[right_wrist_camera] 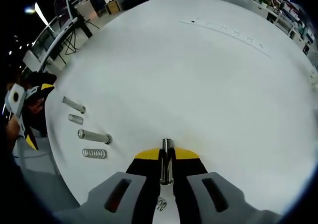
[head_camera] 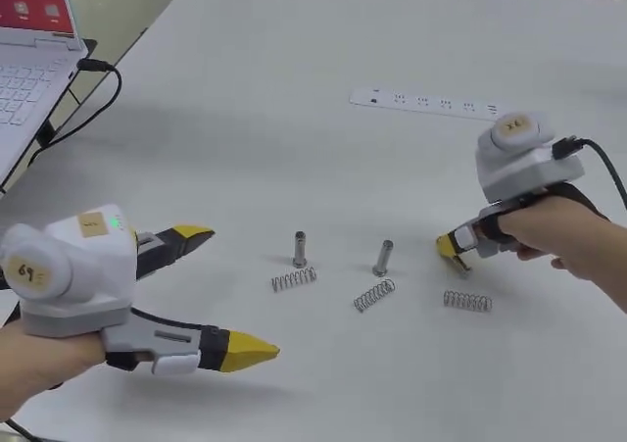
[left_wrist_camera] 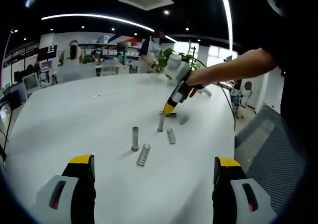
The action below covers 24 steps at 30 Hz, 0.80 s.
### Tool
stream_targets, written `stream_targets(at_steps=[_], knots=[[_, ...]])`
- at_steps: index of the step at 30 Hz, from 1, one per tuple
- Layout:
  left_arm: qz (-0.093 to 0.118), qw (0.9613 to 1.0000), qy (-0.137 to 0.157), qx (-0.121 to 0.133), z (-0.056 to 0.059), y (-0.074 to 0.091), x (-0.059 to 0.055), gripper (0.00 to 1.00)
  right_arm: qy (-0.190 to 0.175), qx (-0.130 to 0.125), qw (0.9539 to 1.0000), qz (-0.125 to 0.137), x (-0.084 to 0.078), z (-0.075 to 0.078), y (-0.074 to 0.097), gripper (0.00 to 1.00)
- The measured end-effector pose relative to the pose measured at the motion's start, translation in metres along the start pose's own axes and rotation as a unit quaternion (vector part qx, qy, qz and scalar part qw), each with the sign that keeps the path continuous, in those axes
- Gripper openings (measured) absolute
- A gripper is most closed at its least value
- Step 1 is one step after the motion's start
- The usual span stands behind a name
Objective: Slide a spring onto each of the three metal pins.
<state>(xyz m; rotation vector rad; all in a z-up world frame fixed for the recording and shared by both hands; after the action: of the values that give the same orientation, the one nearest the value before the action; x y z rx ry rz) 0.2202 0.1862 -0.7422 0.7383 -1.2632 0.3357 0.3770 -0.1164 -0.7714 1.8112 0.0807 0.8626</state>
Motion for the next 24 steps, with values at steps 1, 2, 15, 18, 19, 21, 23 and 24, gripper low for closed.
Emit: stream_targets(at_steps=[1, 2, 15, 18, 19, 21, 23, 24], knots=[[0.001, 1.0, 0.0, 0.001, 0.0, 0.0, 0.0, 0.97, 0.002, 0.001, 1.0, 0.002, -0.001, 0.0, 0.001, 0.05], [0.001, 1.0, 0.001, 0.002, 0.0, 0.0, 0.0, 0.97, 0.001, 0.002, 1.0, 0.004, -0.003, 0.001, 0.002, 0.05], [0.0, 1.0, 0.0, 0.0, 0.001, -0.004, 0.001, 0.97, -0.009, 0.013, 0.9987, 0.049, -0.008, 0.007, 0.017, 0.05], [0.001, 1.0, 0.0, -0.001, 0.001, -0.004, 0.001, 0.96, -0.008, 0.014, 0.9982, 0.058, -0.009, 0.007, 0.019, 0.05], [0.001, 1.0, -0.001, -0.001, 0.001, -0.005, 0.001, 0.96, -0.007, 0.013, 0.9981, 0.061, -0.01, 0.007, 0.02, 0.05], [0.002, 1.0, -0.001, -0.001, 0.001, -0.005, 0.002, 0.96, -0.007, 0.011, 0.9976, 0.068, -0.01, 0.007, 0.021, 0.05], [0.002, 1.0, -0.002, -0.001, 0.0, -0.005, 0.002, 0.96, -0.004, 0.008, 0.9968, 0.079, -0.01, 0.007, 0.023, 0.05], [0.001, 1.0, -0.003, 0.0, 0.0, -0.005, 0.002, 0.96, -0.003, 0.008, 0.9965, 0.084, -0.011, 0.006, 0.023, 0.05]])
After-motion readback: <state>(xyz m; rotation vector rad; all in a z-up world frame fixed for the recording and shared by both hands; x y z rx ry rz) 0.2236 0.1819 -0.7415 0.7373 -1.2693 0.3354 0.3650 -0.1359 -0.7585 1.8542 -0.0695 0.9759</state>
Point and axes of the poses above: the centre of the closed fingertips' face, and the gripper's own axes: y roughly backward along the fingers, z roughly to its right, x roughly out of its top, the point moved 9 cm from there along y, roughly backward along the fingers, and after that the axes turned 6 degrees about z, right-handed, at the moved point
